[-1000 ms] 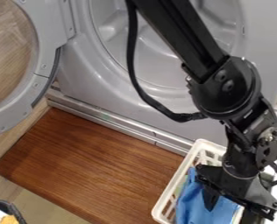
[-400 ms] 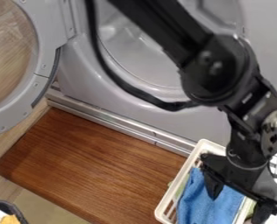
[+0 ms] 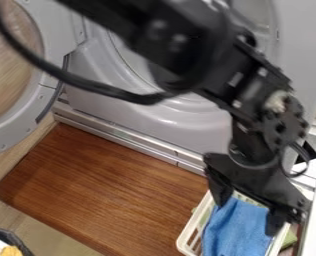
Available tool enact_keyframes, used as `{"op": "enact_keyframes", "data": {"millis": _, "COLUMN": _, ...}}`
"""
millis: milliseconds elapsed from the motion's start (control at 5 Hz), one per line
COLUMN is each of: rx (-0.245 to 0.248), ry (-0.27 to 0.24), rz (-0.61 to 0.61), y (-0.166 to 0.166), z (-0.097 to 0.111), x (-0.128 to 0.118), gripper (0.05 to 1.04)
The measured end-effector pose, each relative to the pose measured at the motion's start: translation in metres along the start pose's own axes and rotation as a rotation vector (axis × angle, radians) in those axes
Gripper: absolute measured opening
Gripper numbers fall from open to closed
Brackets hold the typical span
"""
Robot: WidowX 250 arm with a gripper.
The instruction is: Move the white basket in the left side of the table
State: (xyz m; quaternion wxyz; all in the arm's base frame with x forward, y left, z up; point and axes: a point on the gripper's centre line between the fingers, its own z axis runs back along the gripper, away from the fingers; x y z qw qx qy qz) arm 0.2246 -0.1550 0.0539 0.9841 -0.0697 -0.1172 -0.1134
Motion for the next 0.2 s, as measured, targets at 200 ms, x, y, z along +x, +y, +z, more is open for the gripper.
{"op": "enact_keyframes", "data": {"millis": 200, "rx": 0.026, "ry": 0.006, "rz": 0.037, "y": 0.0155, "z": 0.0076, "x": -0.0020, "gripper": 1.000}}
